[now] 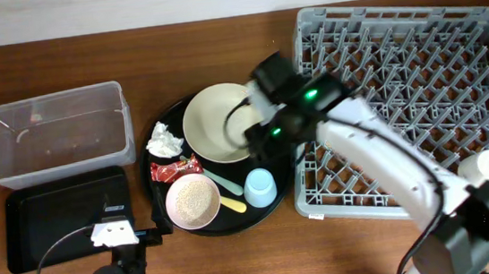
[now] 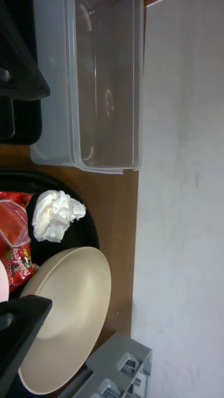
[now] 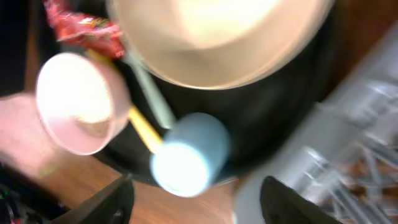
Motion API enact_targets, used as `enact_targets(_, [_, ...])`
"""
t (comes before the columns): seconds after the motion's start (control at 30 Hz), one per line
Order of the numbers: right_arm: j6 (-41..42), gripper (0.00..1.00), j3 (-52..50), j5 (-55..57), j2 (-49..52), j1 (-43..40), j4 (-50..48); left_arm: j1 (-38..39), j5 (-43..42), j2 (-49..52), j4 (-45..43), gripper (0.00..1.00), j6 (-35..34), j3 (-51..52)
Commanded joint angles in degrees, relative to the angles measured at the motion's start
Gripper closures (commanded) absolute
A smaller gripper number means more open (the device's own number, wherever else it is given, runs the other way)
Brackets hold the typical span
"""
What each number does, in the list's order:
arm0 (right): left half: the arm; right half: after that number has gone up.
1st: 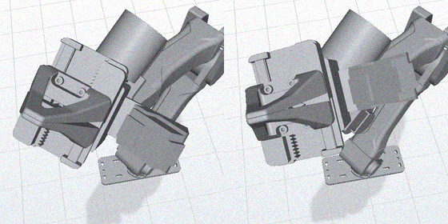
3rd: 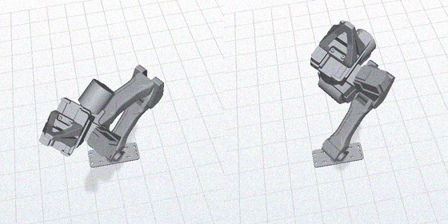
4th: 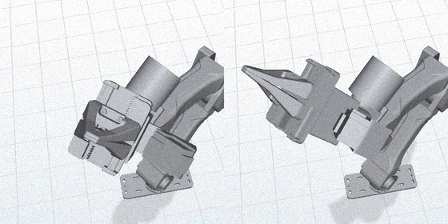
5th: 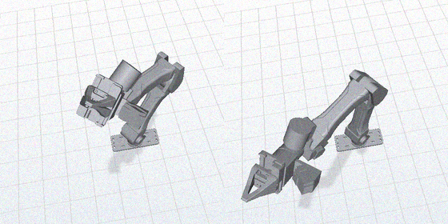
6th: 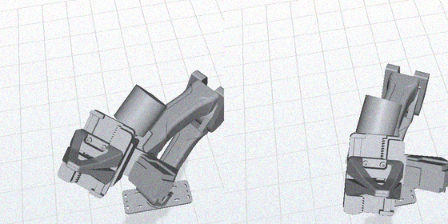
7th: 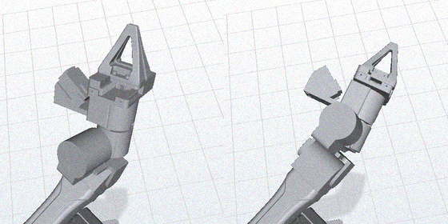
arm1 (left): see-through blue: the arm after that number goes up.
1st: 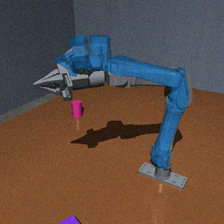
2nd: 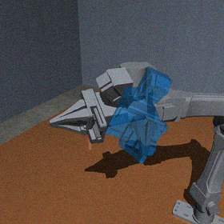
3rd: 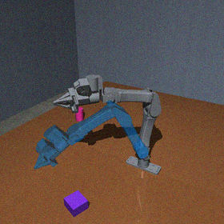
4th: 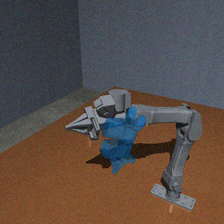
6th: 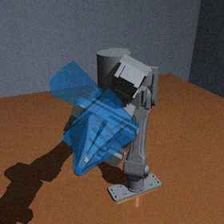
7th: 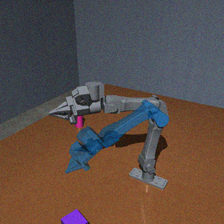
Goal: Sort waste into correct bins and load items into the dishwasher rack
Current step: 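Return the right gripper to the tray toward the light-blue cup, then grasp the light-blue cup with the right gripper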
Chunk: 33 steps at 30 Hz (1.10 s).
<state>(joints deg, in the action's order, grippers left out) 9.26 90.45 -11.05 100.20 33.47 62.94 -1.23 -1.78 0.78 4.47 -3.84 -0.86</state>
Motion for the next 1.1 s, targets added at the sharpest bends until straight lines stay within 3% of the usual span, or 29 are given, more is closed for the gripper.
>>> enact_targets(0.0, [-9.2,0.13,-2.3,0.2,3.7,5.9,-0.2,0.2,-0.8,-0.3,0.0,0.01,0.9,0.3])
enact_targets(0.03, [-12.6,0.11,-2.5,1.1,5.2,8.1,0.3,0.2,-0.8,-0.3,0.0,0.01,0.9,0.3])
enact_targets(0.17, [-13.1,0.11,-2.5,11.8,10.0,12.9,1.2,0.2,-0.8,-0.3,0.0,0.01,0.9,0.3])
enact_targets(0.37, [-13.1,0.13,-2.5,13.3,14.0,13.7,1.1,0.2,-0.8,-0.3,0.0,0.01,0.9,0.3])
enact_targets(0.63, [-12.6,0.20,-2.1,13.3,12.8,13.7,1.2,0.2,-0.8,-0.3,0.0,0.01,0.9,0.3])
enact_targets(1.07, [-8.2,0.18,-2.2,16.9,7.2,7.6,0.7,0.2,-0.8,-0.3,0.0,0.01,0.9,0.3])
